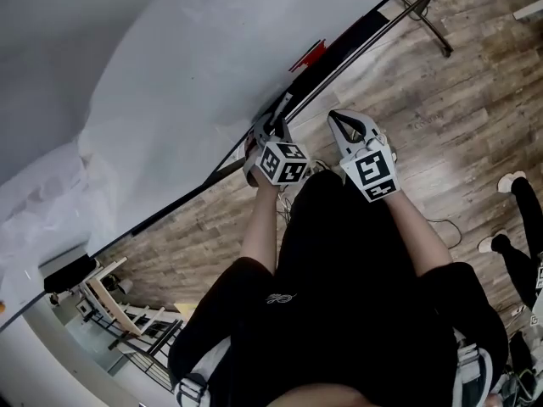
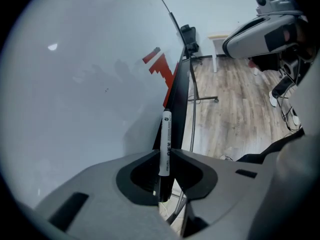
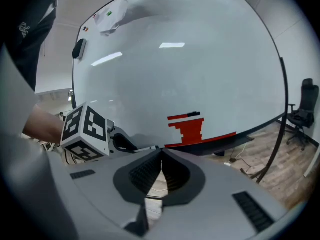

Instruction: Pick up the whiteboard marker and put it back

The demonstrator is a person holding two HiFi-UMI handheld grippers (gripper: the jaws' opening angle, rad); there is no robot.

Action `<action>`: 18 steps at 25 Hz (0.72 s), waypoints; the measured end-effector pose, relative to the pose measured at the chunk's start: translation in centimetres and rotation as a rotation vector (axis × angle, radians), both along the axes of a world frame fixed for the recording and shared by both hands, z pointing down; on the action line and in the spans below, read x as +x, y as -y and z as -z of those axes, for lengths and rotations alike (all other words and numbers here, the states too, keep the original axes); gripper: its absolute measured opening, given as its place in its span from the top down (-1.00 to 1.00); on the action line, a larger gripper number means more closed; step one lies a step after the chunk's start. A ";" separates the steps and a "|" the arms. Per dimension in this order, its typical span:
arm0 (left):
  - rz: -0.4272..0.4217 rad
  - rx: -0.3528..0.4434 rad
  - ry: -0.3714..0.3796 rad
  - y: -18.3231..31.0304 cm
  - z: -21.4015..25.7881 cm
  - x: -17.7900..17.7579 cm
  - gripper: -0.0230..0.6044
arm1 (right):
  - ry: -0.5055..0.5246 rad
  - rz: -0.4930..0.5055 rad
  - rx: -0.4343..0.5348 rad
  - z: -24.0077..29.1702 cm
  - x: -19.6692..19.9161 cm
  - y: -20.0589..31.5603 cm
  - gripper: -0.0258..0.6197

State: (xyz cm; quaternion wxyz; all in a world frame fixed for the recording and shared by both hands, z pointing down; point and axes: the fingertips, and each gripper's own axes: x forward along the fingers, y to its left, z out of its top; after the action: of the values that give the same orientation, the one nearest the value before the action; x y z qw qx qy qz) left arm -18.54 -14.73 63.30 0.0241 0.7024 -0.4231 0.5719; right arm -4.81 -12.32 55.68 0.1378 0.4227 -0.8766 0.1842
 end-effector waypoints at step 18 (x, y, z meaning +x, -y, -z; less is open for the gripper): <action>0.264 0.350 -0.405 -3.9 9.7 -2.6 0.71 | 0.064 0.229 0.063 4.2 -7.7 -1.8 0.91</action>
State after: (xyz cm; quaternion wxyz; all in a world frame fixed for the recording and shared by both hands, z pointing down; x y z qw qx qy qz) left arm -21.18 -10.79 53.58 0.0610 0.7346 -0.5895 0.3303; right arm -12.47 -10.51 51.44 0.1166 0.3177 -0.9285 0.1528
